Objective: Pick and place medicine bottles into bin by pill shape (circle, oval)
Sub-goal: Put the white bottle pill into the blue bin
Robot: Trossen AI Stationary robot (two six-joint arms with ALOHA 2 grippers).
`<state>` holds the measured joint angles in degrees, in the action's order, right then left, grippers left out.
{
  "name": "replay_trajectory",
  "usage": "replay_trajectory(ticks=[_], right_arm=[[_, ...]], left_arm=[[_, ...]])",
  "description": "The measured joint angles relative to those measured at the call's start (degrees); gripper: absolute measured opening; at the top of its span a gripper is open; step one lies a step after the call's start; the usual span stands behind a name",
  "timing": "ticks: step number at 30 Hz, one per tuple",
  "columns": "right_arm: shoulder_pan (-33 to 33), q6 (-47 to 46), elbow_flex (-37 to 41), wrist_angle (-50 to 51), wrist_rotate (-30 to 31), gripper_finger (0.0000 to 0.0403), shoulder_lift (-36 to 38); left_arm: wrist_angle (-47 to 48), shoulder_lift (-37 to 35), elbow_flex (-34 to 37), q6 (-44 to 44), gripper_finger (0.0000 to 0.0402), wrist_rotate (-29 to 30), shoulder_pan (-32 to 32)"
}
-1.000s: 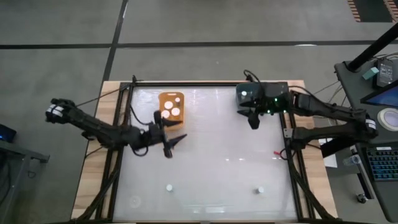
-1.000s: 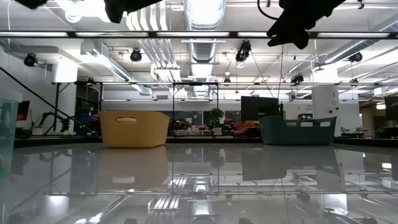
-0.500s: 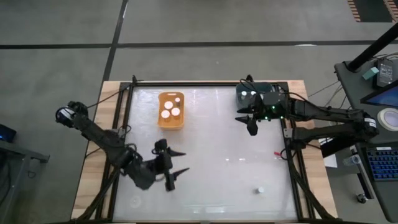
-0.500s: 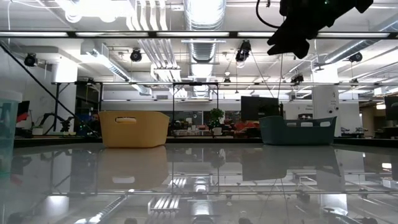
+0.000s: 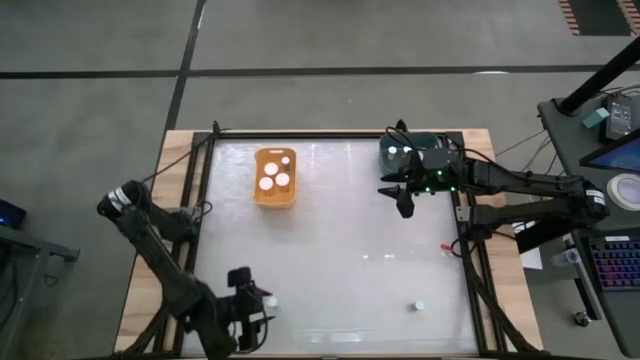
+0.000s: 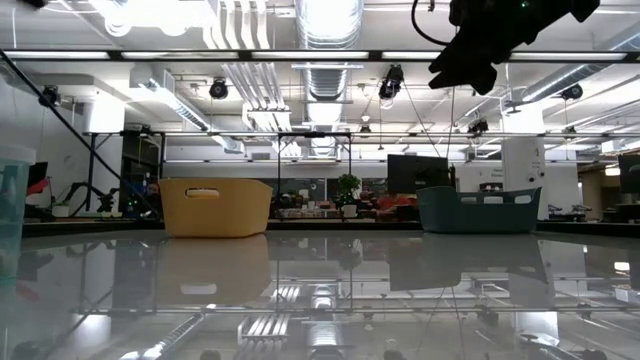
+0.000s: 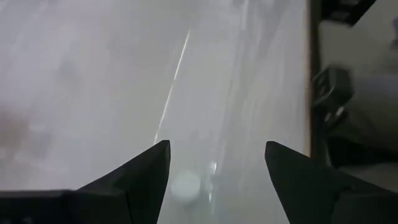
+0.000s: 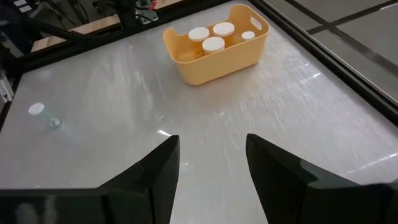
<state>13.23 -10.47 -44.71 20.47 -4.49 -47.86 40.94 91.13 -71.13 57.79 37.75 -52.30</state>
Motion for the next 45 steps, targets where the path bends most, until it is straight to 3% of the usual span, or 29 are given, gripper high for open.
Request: replay_trajectory(ticks=[7, 15, 32, 45], right_arm=[[0.00, 0.18, 0.00, -0.02, -0.01, 0.0176, 0.00], [0.00, 0.67, 0.00, -0.02, -0.02, 0.0176, -0.02], [0.02, 1.23, 0.00, -0.04, -0.02, 0.0176, -0.02], [0.02, 1.47, 0.00, -0.20, -0.02, 0.0176, -0.02]], left_arm=[[4.62, 4.04, 1.78, 17.42, 0.0247, -1.19, -5.46], [4.53, 8.52, 5.68, 27.15, 0.0247, -0.71, -8.35], [-6.46, 14.99, 9.06, 26.70, 0.0247, 12.26, -7.19], [-12.04, 19.08, 9.22, 22.72, 0.0235, 12.34, -5.51]])
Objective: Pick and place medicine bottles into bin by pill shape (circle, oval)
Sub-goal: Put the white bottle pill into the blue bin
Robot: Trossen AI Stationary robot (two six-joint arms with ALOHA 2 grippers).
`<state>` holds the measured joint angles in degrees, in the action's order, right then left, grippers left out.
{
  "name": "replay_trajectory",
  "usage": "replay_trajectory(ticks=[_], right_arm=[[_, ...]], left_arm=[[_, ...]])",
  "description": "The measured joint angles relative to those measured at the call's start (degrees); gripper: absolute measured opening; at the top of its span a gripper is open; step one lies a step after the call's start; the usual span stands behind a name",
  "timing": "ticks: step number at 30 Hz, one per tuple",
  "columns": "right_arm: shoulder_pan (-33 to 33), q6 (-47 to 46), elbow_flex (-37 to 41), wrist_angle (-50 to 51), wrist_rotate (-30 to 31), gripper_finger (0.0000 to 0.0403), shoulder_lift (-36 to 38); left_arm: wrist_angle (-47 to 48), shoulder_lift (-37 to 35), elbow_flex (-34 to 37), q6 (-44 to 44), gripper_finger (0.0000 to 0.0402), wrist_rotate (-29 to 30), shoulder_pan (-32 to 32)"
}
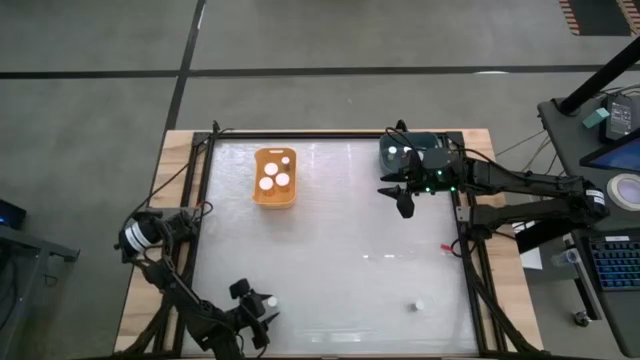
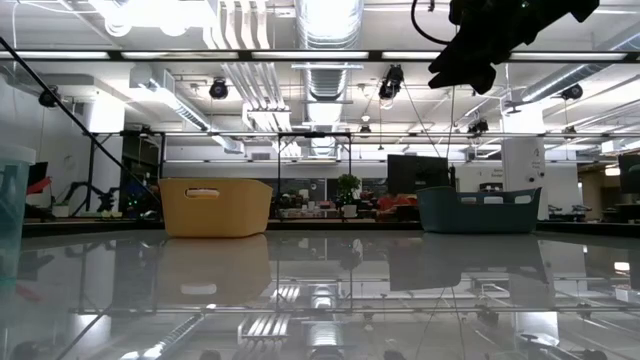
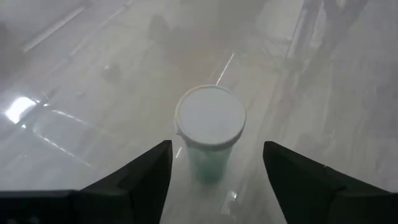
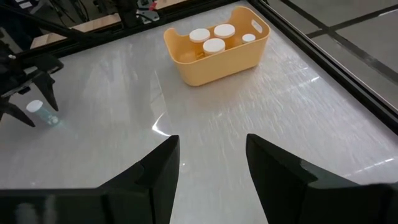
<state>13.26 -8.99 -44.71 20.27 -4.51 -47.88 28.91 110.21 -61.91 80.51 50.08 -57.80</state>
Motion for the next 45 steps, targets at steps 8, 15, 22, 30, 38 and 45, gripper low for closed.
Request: replay_trajectory(ticks=[8, 15, 22, 30, 38, 45], right_arm=[[0.00, 0.00, 0.00, 0.00, 0.00, 0.0176, -0.01], [0.00, 0.00, 0.00, 0.00, 0.00, 0.0176, -0.02], [0.00, 0.28, 0.00, -0.02, 0.00, 0.0176, -0.02], [-0.53, 1.32, 0.00, -0.09, -0.02, 0.0176, -0.32], [-5.51, 3.64, 0.22, -3.59, -0.17, 0.0176, -2.74], [-10.95, 4.06, 0.22, -9.47, -0.17, 0.0176, -7.50]], left_arm=[[0.04, 0.03, 0.22, -0.42, 0.0164, 0.27, 0.72], [0.20, 0.03, 0.79, -0.43, 0.0099, 0.44, 0.83], [0.23, -0.51, 0.79, -2.89, 0.0075, 0.35, 1.33], [0.42, -6.67, 0.70, -15.22, 0.0077, -0.32, 6.54], [0.27, -16.29, 1.25, -29.65, 0.0077, -3.64, 17.37], [-4.42, -20.89, 1.29, -45.66, 0.0077, -8.12, 25.23]])
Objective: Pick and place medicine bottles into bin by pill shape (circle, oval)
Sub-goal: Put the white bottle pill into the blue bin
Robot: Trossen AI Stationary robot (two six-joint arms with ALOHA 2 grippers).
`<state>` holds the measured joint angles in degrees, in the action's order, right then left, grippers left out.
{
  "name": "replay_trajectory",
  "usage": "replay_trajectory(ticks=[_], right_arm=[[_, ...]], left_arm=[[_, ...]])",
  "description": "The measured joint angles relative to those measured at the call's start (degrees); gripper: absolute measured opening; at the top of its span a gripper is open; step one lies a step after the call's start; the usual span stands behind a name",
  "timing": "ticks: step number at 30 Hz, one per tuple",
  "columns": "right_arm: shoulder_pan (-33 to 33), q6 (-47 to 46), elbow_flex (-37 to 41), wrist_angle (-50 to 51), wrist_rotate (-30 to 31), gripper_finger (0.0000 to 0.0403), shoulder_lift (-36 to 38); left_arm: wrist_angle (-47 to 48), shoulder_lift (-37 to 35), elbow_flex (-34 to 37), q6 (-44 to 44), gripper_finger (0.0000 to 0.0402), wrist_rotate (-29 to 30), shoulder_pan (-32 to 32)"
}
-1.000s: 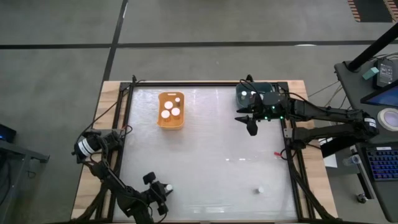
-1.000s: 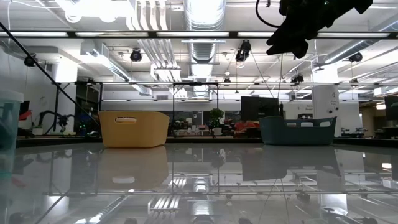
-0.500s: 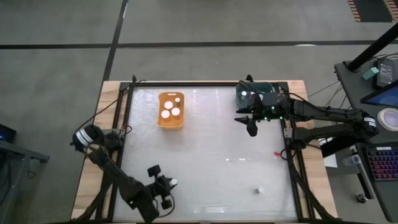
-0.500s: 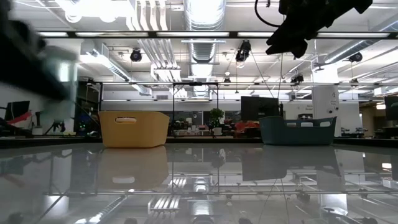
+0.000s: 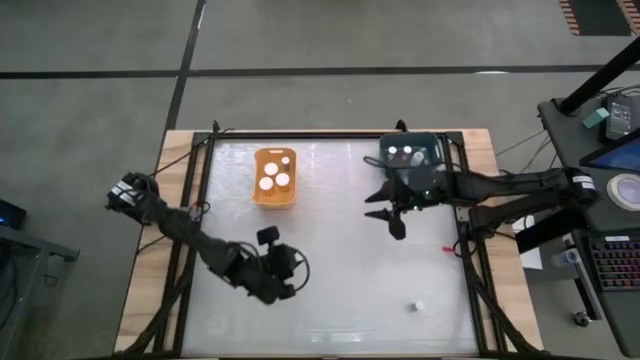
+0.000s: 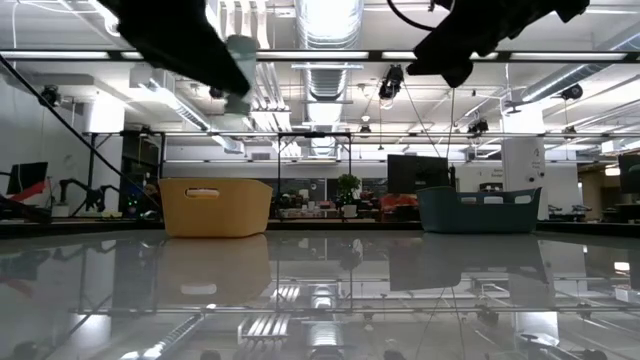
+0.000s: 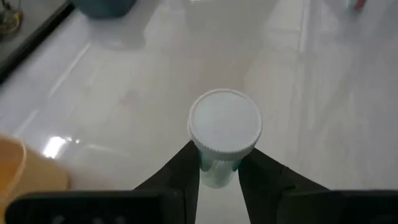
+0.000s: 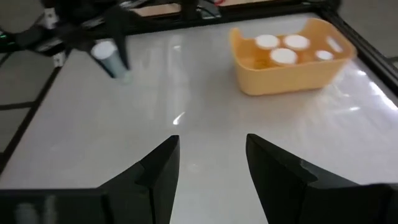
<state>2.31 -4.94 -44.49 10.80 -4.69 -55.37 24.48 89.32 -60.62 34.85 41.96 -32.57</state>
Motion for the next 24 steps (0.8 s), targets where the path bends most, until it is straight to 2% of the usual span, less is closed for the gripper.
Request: replay_trajectory(ticks=[9, 16, 24], right_arm=[[-5.43, 1.95, 0.01, -13.11, 0.05, 0.0176, -8.29], [-8.16, 5.32, 0.02, -23.20, 0.11, 0.0176, -14.22], [-9.33, 8.12, 0.02, -34.40, 0.11, 0.0176, -19.09]], left_arm=[[-11.54, 0.02, 0.04, -16.77, 0.0077, -7.68, 8.25], [-18.59, 0.10, 0.11, -20.90, 0.0077, -9.16, 12.06], [-20.71, 0.10, 0.13, -21.91, 0.0077, -10.35, 13.67]])
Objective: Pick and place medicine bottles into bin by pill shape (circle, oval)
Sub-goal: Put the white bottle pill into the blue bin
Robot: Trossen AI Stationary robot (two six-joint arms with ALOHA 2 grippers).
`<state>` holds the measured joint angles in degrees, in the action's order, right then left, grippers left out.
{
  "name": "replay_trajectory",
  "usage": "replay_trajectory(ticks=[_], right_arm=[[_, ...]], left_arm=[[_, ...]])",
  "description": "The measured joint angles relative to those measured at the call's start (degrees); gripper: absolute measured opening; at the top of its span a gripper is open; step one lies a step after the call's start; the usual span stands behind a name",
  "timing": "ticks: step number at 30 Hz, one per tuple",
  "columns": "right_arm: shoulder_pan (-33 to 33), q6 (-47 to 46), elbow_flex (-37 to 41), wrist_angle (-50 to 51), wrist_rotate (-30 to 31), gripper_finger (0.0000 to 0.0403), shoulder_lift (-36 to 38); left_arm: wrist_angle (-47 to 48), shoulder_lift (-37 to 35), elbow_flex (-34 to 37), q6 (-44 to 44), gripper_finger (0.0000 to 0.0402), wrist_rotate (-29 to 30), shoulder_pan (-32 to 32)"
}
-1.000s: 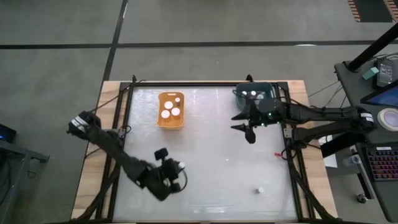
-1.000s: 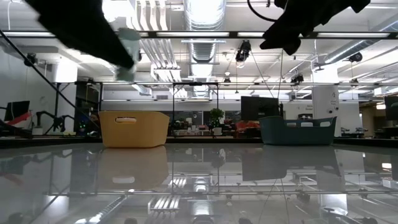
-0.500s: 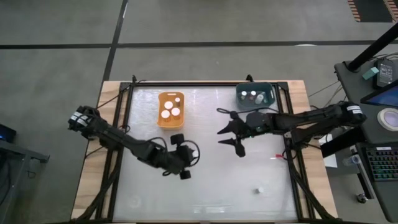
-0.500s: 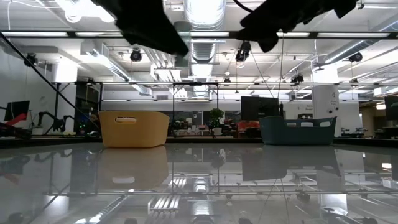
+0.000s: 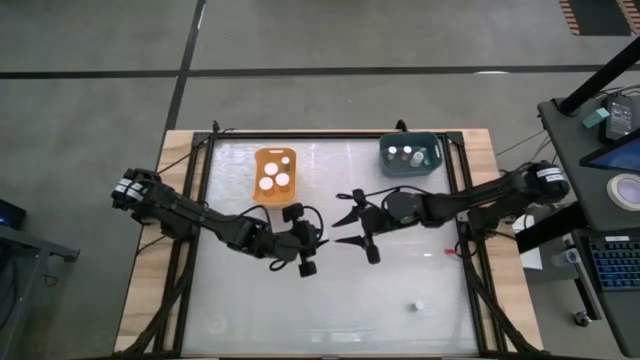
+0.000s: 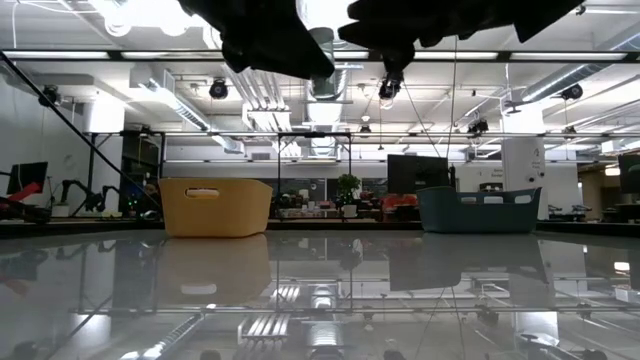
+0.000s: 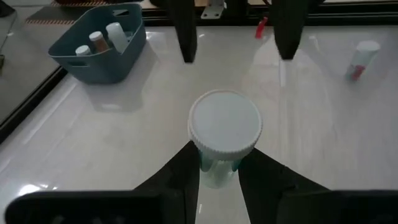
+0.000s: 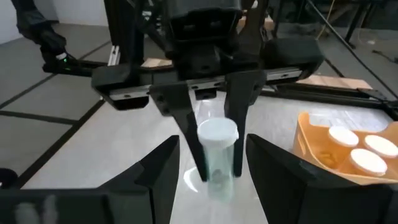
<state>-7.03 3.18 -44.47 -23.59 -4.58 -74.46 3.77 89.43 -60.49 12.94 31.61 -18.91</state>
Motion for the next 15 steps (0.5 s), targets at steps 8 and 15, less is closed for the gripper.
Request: replay_trajectory(ticks=[8, 15], right_arm=[[0.02, 0.52, -0.09, -7.12, 0.07, 0.0176, -5.40], [0.04, 1.24, -2.54, -7.23, 0.16, 0.0176, -8.72]], left_arm=[[-0.35, 0.00, 0.00, -0.14, 0.0077, -0.13, 0.21], [-0.34, 0.00, 0.04, -0.19, 0.0077, -0.15, 0.21]])
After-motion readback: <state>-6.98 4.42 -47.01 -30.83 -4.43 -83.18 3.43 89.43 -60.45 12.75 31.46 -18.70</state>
